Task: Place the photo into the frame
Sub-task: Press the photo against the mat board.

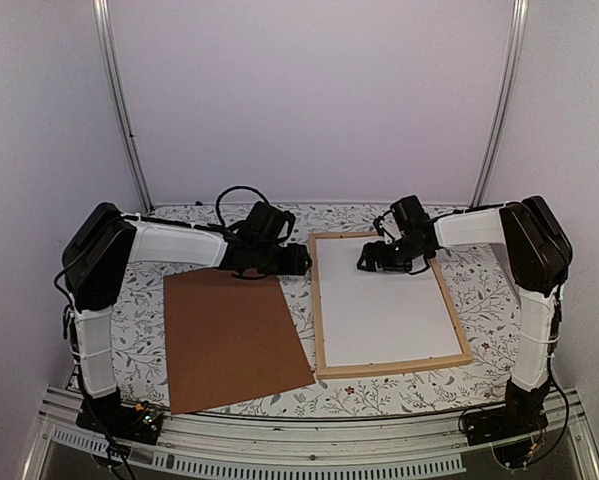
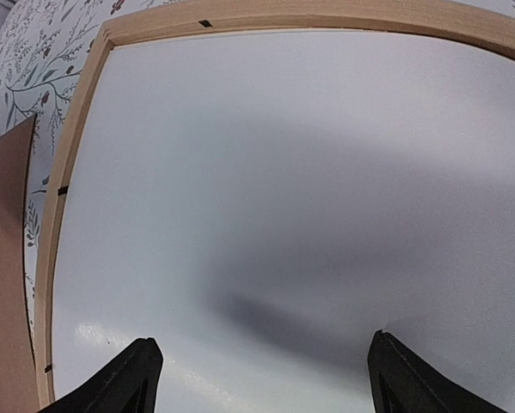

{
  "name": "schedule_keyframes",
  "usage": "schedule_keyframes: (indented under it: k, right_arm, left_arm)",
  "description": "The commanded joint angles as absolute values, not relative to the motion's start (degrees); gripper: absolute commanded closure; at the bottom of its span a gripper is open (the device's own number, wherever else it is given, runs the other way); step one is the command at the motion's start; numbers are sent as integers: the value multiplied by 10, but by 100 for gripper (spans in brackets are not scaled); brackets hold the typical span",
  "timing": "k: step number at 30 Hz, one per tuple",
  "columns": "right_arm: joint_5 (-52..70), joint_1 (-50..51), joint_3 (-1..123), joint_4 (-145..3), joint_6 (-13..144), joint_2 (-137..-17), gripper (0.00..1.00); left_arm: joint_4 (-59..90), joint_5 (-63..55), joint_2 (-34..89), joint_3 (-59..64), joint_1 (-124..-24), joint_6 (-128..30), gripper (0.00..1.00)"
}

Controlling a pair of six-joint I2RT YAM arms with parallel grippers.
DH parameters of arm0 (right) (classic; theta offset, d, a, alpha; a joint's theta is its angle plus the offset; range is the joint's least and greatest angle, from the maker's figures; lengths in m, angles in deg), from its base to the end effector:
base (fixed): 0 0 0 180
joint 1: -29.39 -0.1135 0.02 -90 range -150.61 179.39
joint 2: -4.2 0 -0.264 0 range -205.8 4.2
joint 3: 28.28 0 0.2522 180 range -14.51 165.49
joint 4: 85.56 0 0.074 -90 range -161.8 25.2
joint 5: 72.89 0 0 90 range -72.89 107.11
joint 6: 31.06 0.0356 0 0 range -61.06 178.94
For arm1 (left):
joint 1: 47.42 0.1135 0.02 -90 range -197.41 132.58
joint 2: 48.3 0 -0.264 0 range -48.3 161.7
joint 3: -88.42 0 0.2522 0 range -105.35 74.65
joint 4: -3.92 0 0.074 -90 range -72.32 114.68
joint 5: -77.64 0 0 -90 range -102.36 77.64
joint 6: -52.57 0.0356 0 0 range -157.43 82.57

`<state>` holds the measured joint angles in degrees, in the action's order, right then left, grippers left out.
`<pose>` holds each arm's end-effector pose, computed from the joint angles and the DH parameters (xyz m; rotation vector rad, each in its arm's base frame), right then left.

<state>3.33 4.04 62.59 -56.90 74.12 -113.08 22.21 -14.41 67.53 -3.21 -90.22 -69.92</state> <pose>0.3841 0.1914 0.1469 -0.3279 2.5731 0.5763 0.3280 -0.3020 0.1737 0.1964 2.3868 -0.6098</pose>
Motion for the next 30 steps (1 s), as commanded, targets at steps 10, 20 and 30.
schedule_keyframes:
  k: [10,20,30]
  right_arm:
    - [100,35,631,-538,756,-1110,13]
    - [54,35,638,-548,750,-1094,12]
    - [119,58,593,-523,749,-1004,4]
  left_arm:
    - [227,-153,669,-28,-894,-691,36]
    - [224,-151,669,-27,-894,-688,35]
    - [211,-128,617,28,-888,-694,11]
